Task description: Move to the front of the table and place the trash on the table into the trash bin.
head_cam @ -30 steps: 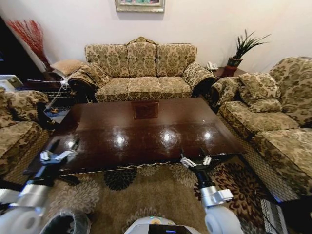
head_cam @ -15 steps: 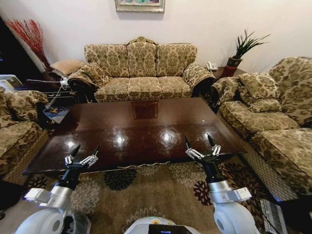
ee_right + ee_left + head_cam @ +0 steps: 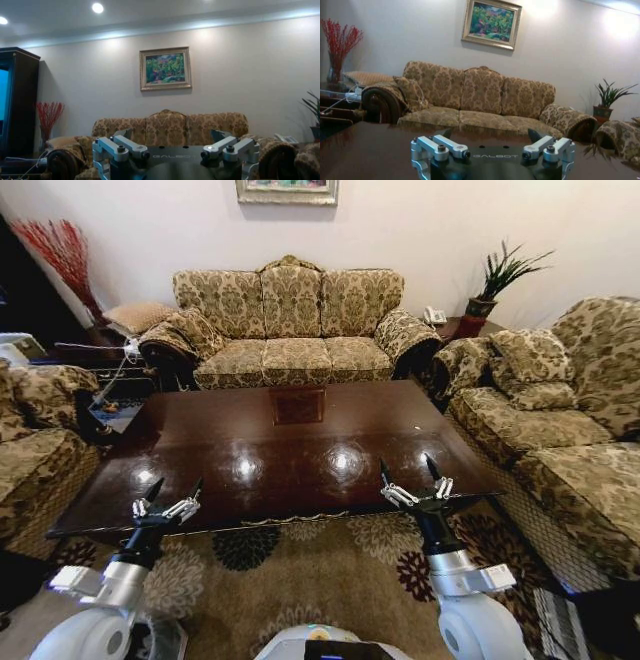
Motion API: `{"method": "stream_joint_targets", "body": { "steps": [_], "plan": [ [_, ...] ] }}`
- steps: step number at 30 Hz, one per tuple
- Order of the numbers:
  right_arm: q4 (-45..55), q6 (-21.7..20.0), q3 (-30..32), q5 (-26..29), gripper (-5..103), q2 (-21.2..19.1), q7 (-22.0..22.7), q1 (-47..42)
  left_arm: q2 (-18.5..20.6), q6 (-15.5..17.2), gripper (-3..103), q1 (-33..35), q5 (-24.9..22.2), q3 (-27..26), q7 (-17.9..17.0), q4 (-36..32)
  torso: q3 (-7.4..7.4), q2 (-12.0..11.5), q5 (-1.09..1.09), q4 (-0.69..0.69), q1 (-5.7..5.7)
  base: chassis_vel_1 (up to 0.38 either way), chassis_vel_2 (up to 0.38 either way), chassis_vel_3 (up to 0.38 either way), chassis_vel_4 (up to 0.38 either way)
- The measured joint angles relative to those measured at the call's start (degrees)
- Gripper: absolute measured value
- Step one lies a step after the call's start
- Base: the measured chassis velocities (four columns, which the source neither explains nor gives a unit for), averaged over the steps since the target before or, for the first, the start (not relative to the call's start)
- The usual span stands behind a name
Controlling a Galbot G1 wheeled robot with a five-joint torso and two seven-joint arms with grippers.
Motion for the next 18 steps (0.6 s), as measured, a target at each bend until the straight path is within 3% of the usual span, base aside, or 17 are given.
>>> {"method": "stream_joint_targets", "body": {
  "steps": [10, 18],
  "plan": [
    [-0.1, 0.0, 0.0, 0.0, 100, 0.0, 0.0, 0.0, 0.0, 0.0, 100, 0.0, -0.1, 0.0, 0.0, 0.1, 0.0, 0.0, 0.04, -0.01, -0.01, -0.07, -0.079, 0.076, 0.083],
    [-0.1, 0.0, 0.0, 0.0, 100, 0.0, 0.0, 0.0, 0.0, -0.1, 100, 0.0, -0.1, -0.1, 0.0, 0.1, 0.0, 0.0, -0.01, 0.0, 0.0, 0.029, 0.03, 0.009, 0.013]
  ]
}}
